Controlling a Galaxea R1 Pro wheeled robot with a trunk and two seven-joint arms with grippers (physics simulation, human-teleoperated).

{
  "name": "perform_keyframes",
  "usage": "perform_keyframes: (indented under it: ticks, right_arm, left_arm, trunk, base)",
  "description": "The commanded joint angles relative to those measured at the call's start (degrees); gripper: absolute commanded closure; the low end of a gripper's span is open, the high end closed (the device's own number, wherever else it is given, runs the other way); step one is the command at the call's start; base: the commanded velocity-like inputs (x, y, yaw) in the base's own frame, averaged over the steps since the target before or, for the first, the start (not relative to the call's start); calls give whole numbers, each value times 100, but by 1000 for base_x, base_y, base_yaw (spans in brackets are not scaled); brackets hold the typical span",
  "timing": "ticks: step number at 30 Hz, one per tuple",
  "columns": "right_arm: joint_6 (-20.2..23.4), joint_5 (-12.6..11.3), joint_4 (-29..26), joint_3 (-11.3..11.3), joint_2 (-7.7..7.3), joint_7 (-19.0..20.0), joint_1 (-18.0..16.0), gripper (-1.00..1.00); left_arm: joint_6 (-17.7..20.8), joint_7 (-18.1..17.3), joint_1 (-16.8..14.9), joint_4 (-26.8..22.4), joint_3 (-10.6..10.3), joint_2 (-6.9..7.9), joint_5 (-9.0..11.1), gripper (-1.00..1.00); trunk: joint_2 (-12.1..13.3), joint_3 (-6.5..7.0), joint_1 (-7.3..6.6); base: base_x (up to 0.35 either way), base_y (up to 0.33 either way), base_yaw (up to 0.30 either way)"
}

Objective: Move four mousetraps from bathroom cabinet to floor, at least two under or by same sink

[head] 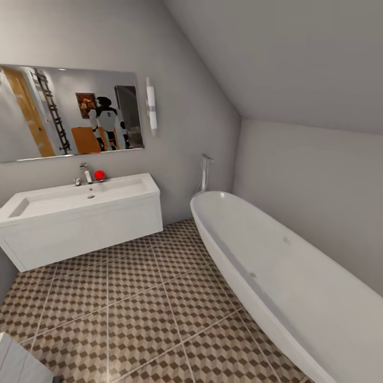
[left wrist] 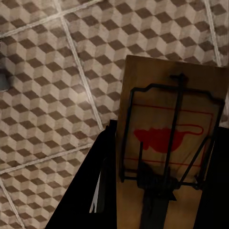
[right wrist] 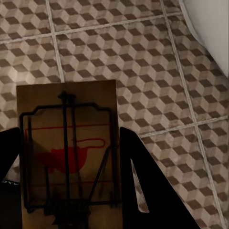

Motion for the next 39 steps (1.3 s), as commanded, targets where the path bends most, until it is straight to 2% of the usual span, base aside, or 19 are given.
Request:
perform_keyframes:
  ticks: [1,34,39]
  right_arm:
    - [-38,-19,23,42,1,0,-11,100]
    - [-45,-10,25,51,1,9,-7,100]
    - [-45,-17,23,48,1,9,-6,100]
  left_arm:
    - [2,64,-10,-26,-15,6,-11,100]
    - [2,64,-10,-54,-17,-3,-11,100]
    - [2,64,-10,-33,-16,4,-11,100]
  trunk:
    - [-12,-12,7]
    - [-12,-12,7]
    - [-12,-12,7]
  base:
    - [300,0,194]
    - [17,0,282]
    - [113,0,105]
